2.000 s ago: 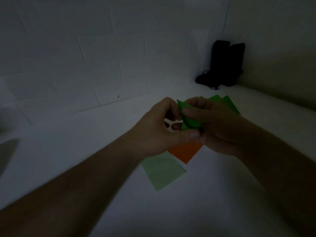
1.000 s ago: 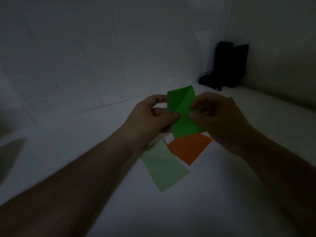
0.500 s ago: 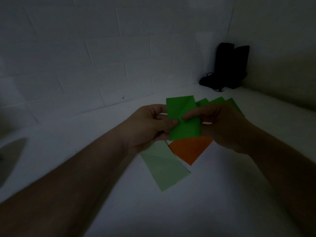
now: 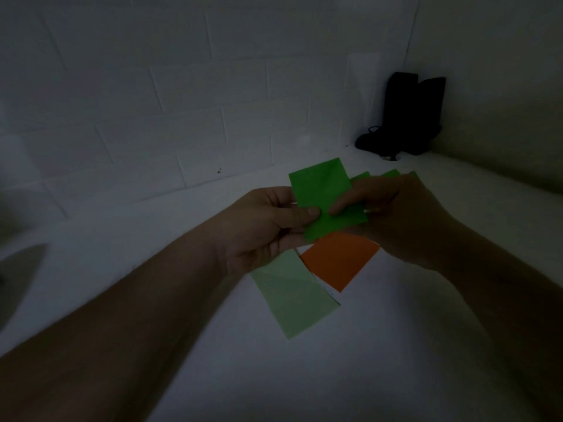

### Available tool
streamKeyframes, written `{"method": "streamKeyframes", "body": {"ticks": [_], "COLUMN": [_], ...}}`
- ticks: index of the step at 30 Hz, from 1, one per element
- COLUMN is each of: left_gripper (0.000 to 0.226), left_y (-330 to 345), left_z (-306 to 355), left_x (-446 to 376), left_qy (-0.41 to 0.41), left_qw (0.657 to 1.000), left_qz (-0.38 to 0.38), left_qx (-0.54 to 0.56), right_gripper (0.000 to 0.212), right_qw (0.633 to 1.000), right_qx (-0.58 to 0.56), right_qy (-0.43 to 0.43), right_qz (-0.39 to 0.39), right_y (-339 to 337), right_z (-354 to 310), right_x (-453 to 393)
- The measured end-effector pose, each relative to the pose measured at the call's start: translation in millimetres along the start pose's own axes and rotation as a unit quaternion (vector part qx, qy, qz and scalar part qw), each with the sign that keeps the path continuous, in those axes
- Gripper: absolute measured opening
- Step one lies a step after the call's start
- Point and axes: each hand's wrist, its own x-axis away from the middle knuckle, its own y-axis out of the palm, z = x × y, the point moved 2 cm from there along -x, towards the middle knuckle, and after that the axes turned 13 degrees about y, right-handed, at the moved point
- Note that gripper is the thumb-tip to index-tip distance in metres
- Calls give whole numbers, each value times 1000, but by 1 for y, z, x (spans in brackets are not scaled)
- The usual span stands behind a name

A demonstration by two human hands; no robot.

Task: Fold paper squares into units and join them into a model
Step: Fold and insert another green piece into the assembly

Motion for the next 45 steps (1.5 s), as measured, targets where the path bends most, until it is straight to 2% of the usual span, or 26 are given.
{"method": "streamKeyframes", "body": {"ticks": [3, 7, 11, 16, 22, 26, 30, 34, 40, 45], "left_gripper": [30, 36, 45, 45, 48, 58, 43, 39, 41, 39], "left_y": [-2, -5, -2, -1, -1, 0, 8, 8, 4, 8], "left_z": [-1, -1, 0, -2, -3, -3, -2, -7, -11, -5], "left_x": [-1, -3, -1, -1, -1, 0, 2, 1, -2, 2], "left_qy": [-5, 5, 6, 11, 4, 18, 58, 92, 75, 89], "left_qw": [998, 996, 998, 998, 998, 996, 994, 988, 988, 986], "left_qz": [14, 21, -2, -19, -23, -63, -52, -13, -16, -13], "left_qx": [-53, -82, -57, -63, -54, -53, -76, -125, -132, -138], "right_gripper": [28, 33, 24, 14, 24, 37, 47, 51, 49, 62], "right_qw": [999, 999, 994, 986, 980, 980, 980, 979, 968, 968], "right_qx": [42, -19, -82, -120, -136, -119, -101, -101, -169, -151], "right_qy": [3, 31, 64, 104, 119, 126, 140, 151, 181, 199], "right_qz": [28, 26, 38, 55, 84, 95, 103, 91, 41, 17], "right_y": [0, -2, 0, 3, 6, 6, 4, 5, 10, 16], "right_z": [-3, -7, -5, -1, -1, -3, -5, -4, -1, 1], "right_x": [0, 1, 1, 0, -1, -1, 0, 0, -1, -1]}}
